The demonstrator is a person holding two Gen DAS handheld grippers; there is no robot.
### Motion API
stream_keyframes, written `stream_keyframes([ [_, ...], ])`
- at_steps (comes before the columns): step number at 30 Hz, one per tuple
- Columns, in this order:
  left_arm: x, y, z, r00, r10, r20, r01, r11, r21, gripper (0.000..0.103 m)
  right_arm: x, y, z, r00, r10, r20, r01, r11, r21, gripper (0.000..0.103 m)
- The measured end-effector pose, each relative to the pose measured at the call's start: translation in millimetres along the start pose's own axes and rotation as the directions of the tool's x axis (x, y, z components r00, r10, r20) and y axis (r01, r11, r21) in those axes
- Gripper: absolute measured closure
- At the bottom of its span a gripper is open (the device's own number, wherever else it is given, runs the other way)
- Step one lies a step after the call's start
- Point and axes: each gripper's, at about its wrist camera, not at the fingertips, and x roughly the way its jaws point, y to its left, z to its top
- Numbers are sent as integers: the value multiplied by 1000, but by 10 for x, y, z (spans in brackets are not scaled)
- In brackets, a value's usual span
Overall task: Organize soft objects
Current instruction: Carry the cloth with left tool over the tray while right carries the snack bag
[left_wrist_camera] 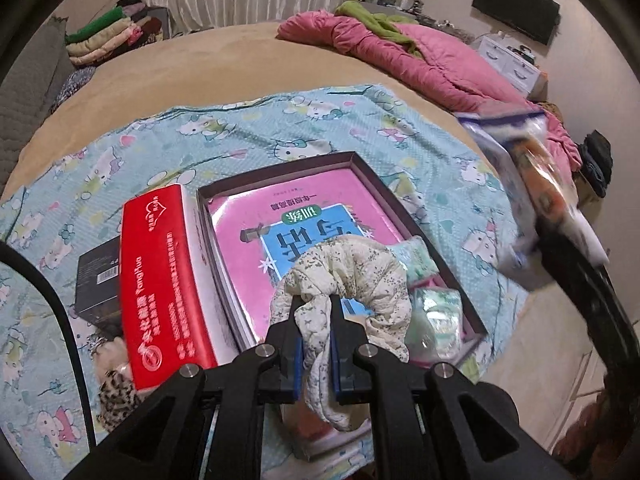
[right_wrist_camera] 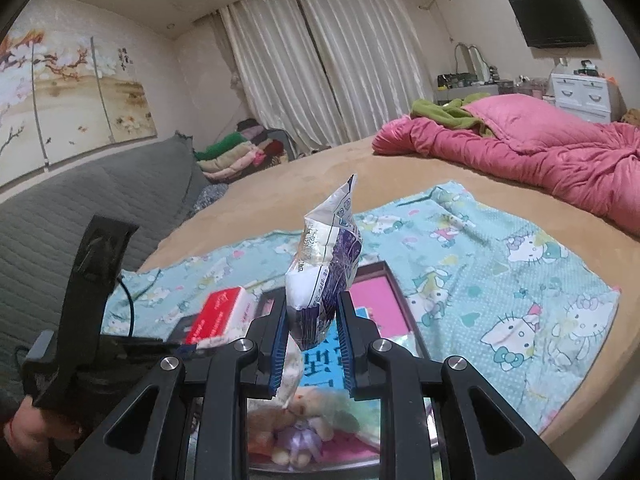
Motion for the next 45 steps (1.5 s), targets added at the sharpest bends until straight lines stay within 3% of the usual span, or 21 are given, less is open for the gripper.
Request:
stream_keyframes([
  [16,570,98,57,996,52,-72,-54,998,-24,92,343,-340,-239,992,-60,-108,62,998,10,80],
  [31,692,96,10,994,55,-90,-56,998,-7,92,644,-444,-413,975,-111,-194,102,993,-52,79],
  [45,729,113,-7,994,53,-99,-54,998,-10,91,902,-503,-575,956,-74,-283,69,997,-30,79],
])
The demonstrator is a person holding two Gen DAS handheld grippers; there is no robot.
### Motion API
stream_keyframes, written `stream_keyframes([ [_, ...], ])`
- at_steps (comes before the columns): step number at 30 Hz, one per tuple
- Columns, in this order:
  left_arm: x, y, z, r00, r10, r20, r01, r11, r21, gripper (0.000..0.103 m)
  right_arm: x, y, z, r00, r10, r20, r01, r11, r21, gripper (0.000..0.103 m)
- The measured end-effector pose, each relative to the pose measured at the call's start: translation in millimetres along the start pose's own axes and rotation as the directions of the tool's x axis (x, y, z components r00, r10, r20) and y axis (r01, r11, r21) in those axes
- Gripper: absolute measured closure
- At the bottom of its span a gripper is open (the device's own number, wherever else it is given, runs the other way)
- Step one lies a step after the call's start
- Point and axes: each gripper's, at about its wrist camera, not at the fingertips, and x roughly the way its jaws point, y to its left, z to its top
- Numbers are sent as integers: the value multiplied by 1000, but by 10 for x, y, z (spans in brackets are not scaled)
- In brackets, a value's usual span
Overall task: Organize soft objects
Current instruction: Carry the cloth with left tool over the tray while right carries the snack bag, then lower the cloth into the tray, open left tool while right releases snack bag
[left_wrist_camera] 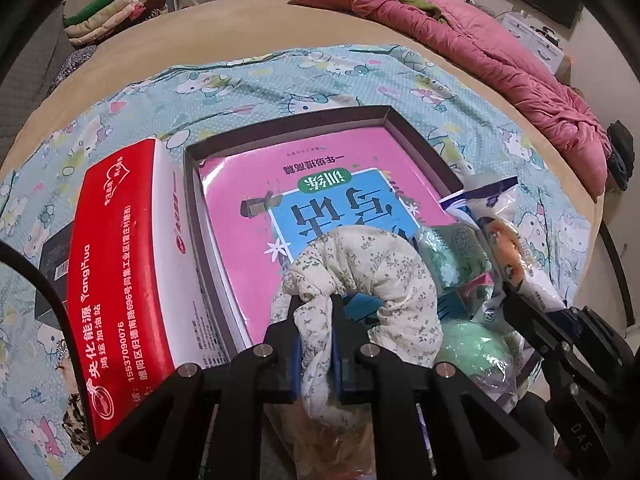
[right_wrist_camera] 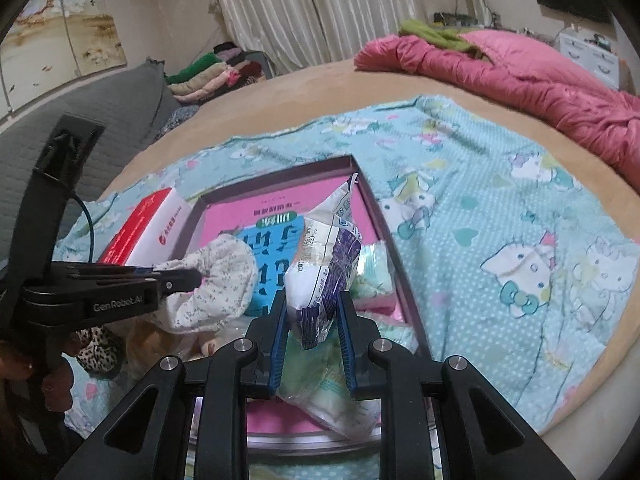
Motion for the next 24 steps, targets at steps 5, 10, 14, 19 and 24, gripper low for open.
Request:
stream_keyframes([
  [5,6,1,-1,1000,0,-2,0,1000,1,91,23,3,-22,1000,-2,-9,2,1000,-1,77],
  [10,15,5,-1,1000,-2,-4,2,1000,-4,91,26,18,-34,1000,-7,-5,7,1000,-6,76],
  [14,25,10,0,1000,0,-7,0,1000,-7,91,9,49,-27,1000,0,9,1,1000,-19,76],
  [19,39,25,5,1000,1,-18,-1,1000,-13,90,21,57,-26,1000,-4,6,4,1000,-21,76],
  [24,57,29,12,1000,1,-27,-1,1000,-16,90,46,37,-27,1000,-12,-7,12,1000,-8,74],
])
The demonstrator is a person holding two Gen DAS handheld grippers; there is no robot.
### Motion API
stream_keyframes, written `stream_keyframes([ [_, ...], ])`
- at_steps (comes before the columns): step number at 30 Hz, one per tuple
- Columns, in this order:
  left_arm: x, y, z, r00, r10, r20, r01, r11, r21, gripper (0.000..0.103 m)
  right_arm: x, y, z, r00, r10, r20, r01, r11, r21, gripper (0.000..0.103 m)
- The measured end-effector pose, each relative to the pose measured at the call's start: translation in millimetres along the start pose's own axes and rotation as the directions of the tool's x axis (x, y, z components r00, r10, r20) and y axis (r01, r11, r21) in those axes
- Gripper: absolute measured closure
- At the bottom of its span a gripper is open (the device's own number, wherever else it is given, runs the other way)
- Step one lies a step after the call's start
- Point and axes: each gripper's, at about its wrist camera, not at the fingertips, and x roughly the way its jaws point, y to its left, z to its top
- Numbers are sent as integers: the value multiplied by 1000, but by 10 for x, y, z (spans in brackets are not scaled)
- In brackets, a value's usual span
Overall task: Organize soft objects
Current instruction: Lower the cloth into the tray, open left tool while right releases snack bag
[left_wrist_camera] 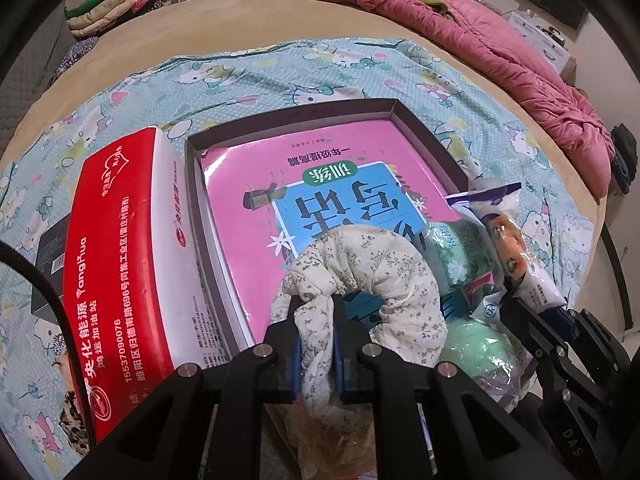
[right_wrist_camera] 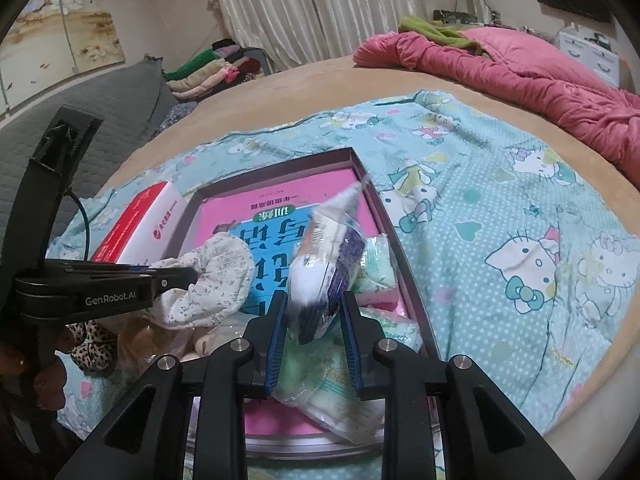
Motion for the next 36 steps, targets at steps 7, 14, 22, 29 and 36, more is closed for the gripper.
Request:
stream_keyframes([
  [7,9,-10,-2,1000,-5,-6,5,1000,-1,90,0,-7,-12,1000,-4,5,4,1000,7,68],
  [14,30,-30,12,1000,-4,-18,4,1000,3,87,-58,-85,-15,999,-17,29,16,999,47,58],
  [22,29,-65,36,999,-23,-24,23,1000,8,79,-86,-120,-12,999,-32,39,30,998,64,54],
  [29,-62,-92,39,999,-54,-3,54,998,15,67,-87,-176,-11,998,-55,39,51,995,88,49],
  [36,-199,-98,20,997,-76,22,76,997,16,60,-55,-198,26,997,-69,43,65,994,90,48],
])
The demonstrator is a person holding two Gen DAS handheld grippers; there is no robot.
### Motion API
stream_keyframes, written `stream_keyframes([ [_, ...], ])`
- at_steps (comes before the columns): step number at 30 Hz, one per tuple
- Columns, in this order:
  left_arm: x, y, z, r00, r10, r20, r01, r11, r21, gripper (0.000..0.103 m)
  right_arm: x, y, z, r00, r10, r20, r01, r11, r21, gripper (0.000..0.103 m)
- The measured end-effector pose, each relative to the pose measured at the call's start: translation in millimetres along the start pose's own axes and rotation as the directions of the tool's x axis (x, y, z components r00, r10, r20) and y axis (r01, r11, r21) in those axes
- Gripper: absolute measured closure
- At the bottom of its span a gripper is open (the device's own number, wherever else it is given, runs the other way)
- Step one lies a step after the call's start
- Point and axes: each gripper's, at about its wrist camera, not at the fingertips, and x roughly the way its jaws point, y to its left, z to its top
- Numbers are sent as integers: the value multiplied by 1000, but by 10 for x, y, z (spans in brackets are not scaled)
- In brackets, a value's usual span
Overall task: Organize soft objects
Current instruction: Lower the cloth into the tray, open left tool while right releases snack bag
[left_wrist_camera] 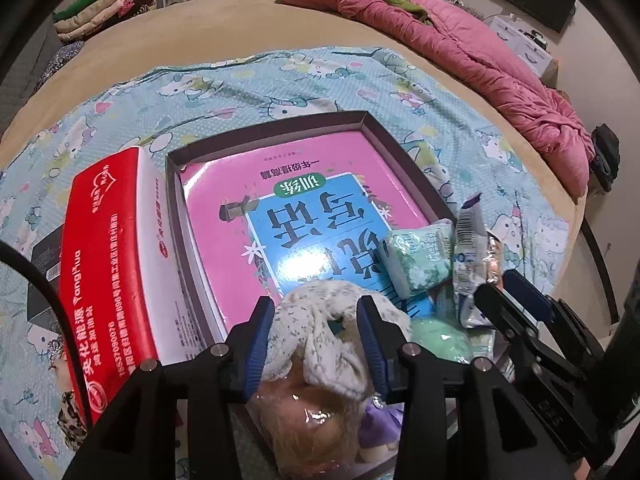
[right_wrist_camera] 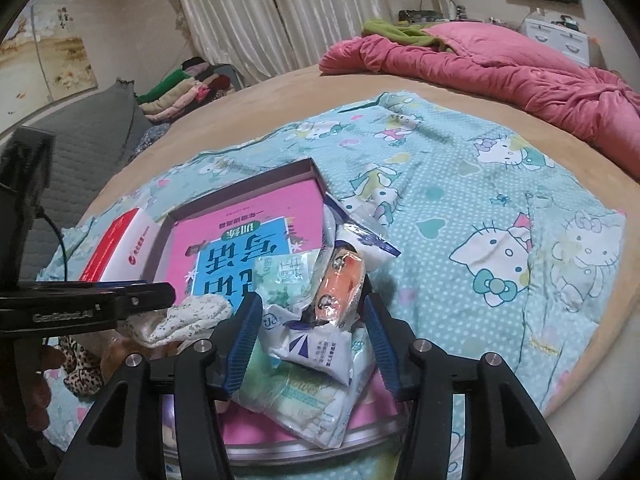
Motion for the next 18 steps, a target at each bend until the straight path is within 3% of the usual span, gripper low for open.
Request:
stream_keyframes([
  [6,-114,-2,-40,1000,-10,19,10,1000,6,52,76,23,14,1000,12,-9,-12,1000,-3,48],
  [18,-318,56,-78,998,-19,55,20,1000,-9,51,264,300,24,994,105,-36,-108,990,-88,47],
])
